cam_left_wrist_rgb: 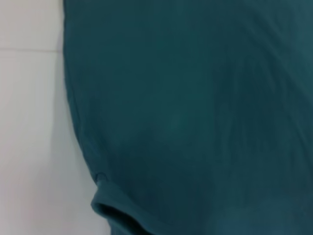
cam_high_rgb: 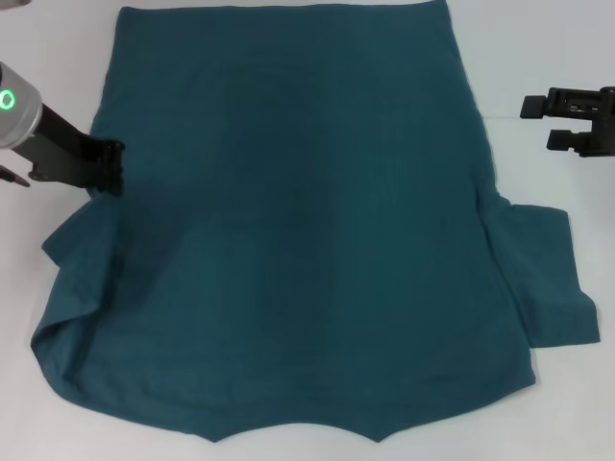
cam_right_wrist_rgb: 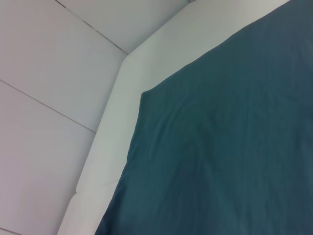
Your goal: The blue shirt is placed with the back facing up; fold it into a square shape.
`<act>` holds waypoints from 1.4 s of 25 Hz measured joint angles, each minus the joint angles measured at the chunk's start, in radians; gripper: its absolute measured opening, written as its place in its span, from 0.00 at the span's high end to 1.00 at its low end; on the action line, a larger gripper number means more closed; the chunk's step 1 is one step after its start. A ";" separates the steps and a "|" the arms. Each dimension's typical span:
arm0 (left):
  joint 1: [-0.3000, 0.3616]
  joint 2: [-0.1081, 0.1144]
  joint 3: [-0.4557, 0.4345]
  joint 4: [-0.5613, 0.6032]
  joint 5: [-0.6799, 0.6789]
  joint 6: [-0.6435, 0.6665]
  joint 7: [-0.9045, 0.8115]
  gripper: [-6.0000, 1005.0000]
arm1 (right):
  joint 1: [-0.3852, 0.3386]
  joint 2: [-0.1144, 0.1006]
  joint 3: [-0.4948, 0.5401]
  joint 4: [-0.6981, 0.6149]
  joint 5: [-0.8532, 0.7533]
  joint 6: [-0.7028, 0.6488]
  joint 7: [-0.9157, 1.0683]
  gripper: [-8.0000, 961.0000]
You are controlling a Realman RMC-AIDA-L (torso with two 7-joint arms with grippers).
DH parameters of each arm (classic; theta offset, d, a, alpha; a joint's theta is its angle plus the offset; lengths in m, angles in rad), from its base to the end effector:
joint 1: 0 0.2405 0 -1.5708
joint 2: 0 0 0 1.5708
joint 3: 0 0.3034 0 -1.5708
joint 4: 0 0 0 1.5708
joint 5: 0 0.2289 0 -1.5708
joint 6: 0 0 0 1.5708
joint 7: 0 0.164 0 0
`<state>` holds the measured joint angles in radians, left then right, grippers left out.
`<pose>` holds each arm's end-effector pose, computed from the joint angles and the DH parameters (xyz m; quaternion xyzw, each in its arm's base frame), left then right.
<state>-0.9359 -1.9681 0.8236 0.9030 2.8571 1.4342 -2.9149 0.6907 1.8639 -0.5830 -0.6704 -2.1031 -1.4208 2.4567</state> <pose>-0.2416 0.5047 0.0478 -0.7366 -0.6027 0.0714 0.2985 0.3014 0.4668 0.0813 -0.7363 0.6036 0.2609 0.1595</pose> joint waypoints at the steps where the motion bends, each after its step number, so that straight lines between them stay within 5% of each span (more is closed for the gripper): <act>1: -0.003 -0.001 -0.002 -0.007 -0.001 -0.007 0.000 0.99 | -0.001 0.000 0.000 0.000 0.000 0.000 0.000 0.04; 8: -0.003 -0.014 -0.011 -0.024 -0.061 -0.027 0.035 0.99 | -0.005 0.000 0.000 0.004 -0.002 0.003 -0.001 0.04; 11: 0.002 -0.020 -0.011 -0.026 -0.111 -0.016 0.085 0.82 | -0.005 -0.001 0.000 0.007 -0.010 0.004 -0.008 0.04; 15: 0.016 -0.024 -0.012 -0.019 -0.184 0.007 0.180 0.73 | -0.005 -0.002 0.000 0.008 -0.012 0.004 -0.029 0.04; 23: 0.185 -0.033 -0.074 0.062 -0.434 0.136 0.535 0.55 | -0.009 -0.001 -0.025 0.000 -0.037 -0.010 -0.154 0.04; 27: 0.310 -0.094 -0.072 0.104 -0.516 0.223 0.870 0.40 | -0.012 0.007 -0.036 -0.001 -0.038 -0.008 -0.240 0.04; 31: 0.413 -0.173 -0.077 0.171 -0.545 0.209 1.053 0.40 | -0.012 0.008 -0.037 -0.004 -0.037 -0.016 -0.264 0.04; 35: 0.435 -0.189 -0.086 0.175 -0.561 0.204 1.050 0.40 | -0.011 -0.001 -0.039 -0.017 -0.038 -0.043 -0.263 0.04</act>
<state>-0.5011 -2.1576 0.7379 1.0781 2.2963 1.6378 -1.8644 0.6796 1.8631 -0.6225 -0.6875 -2.1415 -1.4637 2.1938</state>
